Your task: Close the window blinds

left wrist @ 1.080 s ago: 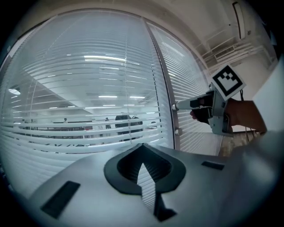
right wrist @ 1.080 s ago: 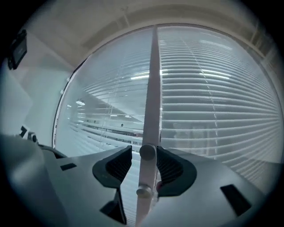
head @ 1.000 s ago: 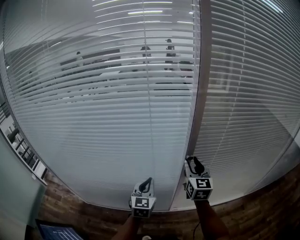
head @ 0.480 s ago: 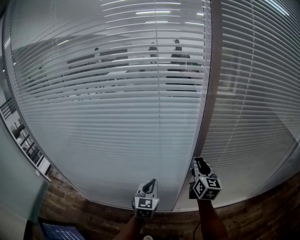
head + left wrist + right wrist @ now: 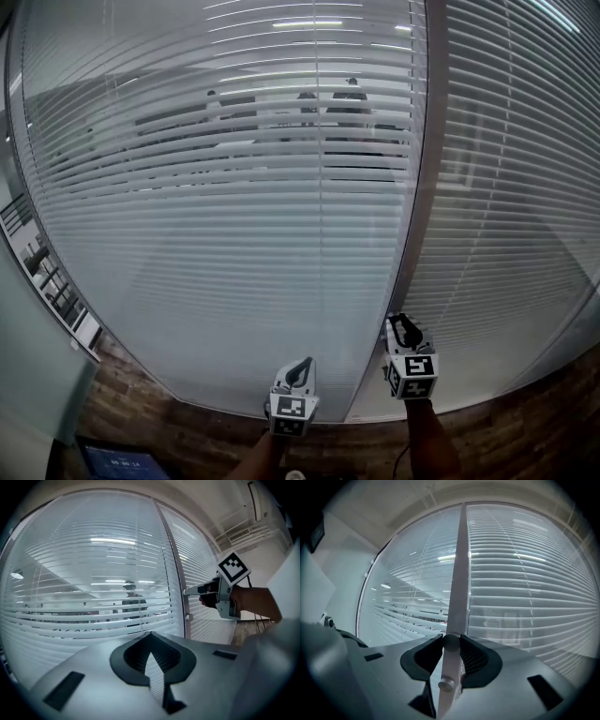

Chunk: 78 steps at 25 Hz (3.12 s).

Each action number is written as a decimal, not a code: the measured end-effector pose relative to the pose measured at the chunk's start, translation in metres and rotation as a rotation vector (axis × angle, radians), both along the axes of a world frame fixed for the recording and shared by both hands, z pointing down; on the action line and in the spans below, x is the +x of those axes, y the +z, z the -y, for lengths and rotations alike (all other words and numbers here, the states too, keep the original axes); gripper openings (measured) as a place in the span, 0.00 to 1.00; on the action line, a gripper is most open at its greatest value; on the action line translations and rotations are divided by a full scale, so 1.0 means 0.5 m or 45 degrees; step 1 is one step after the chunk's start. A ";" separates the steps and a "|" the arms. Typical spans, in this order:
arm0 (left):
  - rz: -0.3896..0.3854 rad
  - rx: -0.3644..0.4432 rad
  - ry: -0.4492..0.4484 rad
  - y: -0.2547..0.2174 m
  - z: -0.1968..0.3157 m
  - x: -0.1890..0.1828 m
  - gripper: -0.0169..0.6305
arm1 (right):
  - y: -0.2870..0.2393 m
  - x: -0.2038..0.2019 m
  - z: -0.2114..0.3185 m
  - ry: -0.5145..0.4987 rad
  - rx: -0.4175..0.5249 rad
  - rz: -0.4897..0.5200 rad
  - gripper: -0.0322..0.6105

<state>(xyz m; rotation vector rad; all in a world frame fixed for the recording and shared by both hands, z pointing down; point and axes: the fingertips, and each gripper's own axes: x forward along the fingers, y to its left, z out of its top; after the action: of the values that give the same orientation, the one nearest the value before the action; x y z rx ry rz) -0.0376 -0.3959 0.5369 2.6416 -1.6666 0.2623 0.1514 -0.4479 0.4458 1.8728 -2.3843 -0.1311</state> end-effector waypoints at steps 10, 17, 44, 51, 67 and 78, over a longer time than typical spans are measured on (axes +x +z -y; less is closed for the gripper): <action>0.004 0.000 -0.003 0.002 -0.003 -0.006 0.02 | 0.004 -0.014 0.000 0.016 0.026 -0.373 0.24; 0.007 0.001 -0.005 0.000 -0.002 -0.007 0.02 | -0.002 -0.027 -0.005 0.029 0.048 -0.665 0.24; 0.025 -0.017 -0.007 0.007 0.001 -0.005 0.02 | 0.018 -0.035 -0.006 0.033 0.194 -1.364 0.24; 0.038 -0.055 -0.007 0.002 -0.005 -0.022 0.02 | -0.012 -0.022 -0.030 0.016 0.165 -0.680 0.28; 0.038 -0.055 0.056 0.029 -0.009 0.019 0.01 | 0.010 0.010 -0.002 0.039 0.019 0.425 0.25; 0.047 -0.100 0.055 0.045 -0.012 0.018 0.01 | 0.001 -0.012 -0.004 0.049 0.135 -0.249 0.24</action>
<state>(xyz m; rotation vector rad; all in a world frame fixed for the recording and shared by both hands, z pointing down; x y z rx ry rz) -0.0288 -0.3898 0.5595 2.6332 -1.5764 0.3716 0.1454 -0.4460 0.4465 1.8528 -2.2507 -0.4248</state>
